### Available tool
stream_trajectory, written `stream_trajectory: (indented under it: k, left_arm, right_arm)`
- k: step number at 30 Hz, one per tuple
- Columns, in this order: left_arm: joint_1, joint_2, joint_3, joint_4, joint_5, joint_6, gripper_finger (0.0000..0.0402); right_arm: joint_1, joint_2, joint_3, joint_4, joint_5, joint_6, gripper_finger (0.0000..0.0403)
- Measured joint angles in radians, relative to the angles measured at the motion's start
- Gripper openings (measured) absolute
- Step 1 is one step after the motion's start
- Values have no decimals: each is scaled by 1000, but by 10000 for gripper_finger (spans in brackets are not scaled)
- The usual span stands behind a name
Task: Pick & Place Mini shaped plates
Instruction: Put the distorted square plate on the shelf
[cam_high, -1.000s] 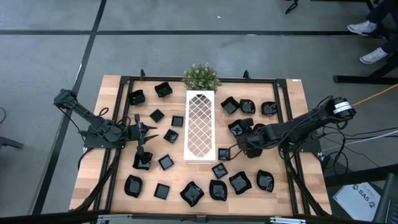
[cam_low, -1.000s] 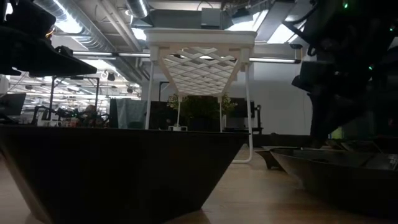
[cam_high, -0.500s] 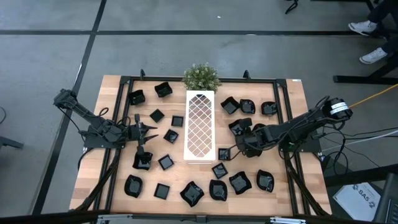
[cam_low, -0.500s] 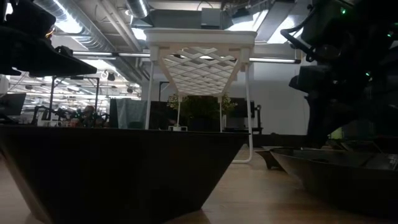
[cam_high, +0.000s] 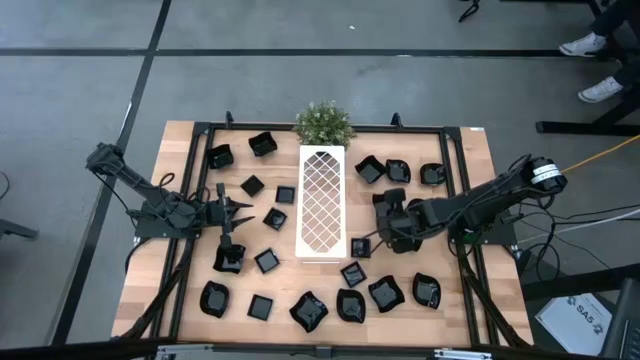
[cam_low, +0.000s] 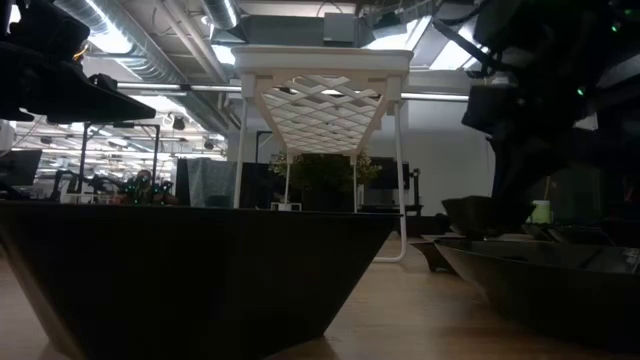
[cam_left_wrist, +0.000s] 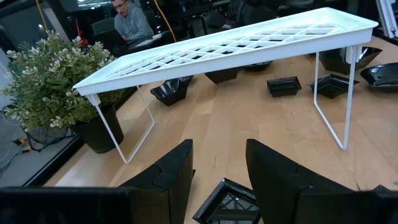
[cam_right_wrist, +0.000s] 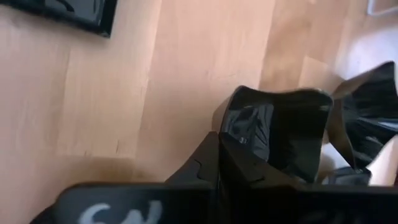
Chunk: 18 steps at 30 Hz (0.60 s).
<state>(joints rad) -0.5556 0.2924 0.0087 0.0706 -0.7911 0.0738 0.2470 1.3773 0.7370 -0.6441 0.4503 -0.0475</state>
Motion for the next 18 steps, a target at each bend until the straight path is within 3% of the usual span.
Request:
stream_trajectory:
  k: [9, 18]
  left_arm:
    - [0, 0, 0, 0, 0, 0, 143]
    - [0, 0, 0, 0, 0, 0, 143]
  right_arm:
    - [-19, -1, 144, -173, 52, 129, 3]
    - [-88, -27, 320, -250, 81, 52, 2]
